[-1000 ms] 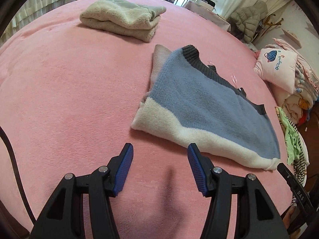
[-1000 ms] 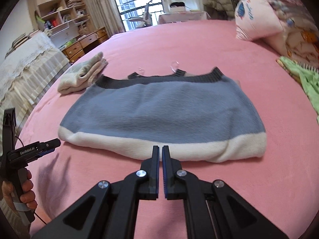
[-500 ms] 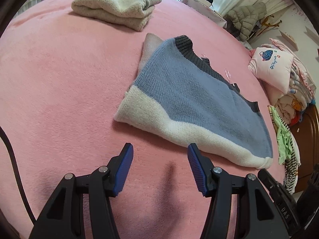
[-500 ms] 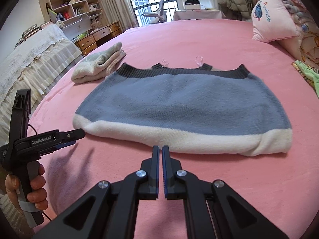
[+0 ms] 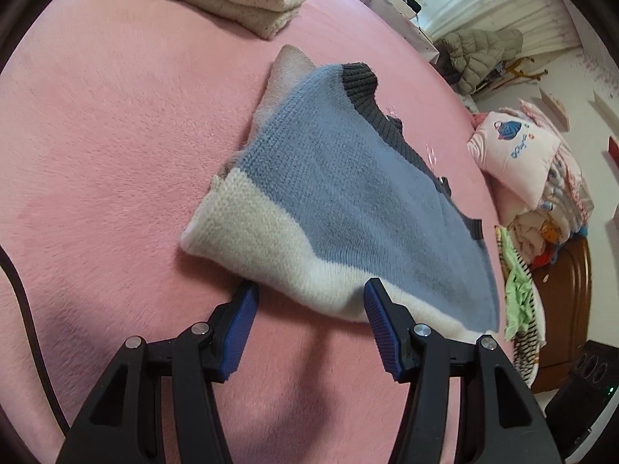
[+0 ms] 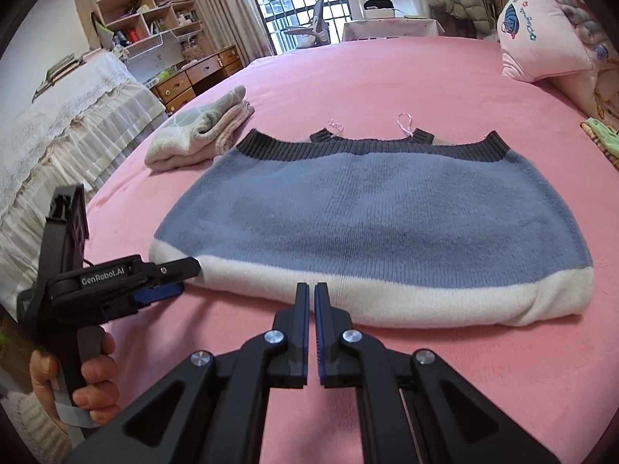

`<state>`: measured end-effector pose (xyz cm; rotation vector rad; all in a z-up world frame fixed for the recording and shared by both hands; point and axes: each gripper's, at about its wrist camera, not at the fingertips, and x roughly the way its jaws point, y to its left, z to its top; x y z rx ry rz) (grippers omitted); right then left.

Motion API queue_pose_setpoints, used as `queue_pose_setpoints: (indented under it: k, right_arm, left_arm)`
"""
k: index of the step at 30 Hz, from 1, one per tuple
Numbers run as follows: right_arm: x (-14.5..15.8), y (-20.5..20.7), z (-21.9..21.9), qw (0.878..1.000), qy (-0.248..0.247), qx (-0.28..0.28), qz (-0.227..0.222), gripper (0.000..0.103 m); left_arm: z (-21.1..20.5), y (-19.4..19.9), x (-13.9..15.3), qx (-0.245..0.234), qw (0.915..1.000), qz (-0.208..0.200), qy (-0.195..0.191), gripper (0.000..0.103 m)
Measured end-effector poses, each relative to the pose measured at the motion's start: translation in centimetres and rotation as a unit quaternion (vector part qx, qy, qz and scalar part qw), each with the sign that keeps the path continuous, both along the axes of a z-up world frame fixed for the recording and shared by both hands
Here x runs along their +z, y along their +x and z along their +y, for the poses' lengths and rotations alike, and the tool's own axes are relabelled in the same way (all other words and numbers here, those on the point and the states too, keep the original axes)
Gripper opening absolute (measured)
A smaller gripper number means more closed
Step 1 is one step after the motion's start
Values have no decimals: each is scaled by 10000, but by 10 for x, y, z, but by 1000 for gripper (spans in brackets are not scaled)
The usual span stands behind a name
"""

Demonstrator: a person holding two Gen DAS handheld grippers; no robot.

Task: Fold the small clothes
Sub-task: 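Reach the left tool to the sweater's cream-banded side edge and grasp it, then lift the grasped side with the left tool and fold it across the sweater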

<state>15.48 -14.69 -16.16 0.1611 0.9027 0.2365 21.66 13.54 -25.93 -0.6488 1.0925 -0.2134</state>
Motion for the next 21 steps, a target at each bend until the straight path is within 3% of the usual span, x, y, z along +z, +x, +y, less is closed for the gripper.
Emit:
queue_pose_setpoints:
  k: [21]
  right_arm:
    - [-1,14,-17,9994,81,-325,44,2]
  left_arm:
    - [5,31,-28,447,9933,-204,-1047,59]
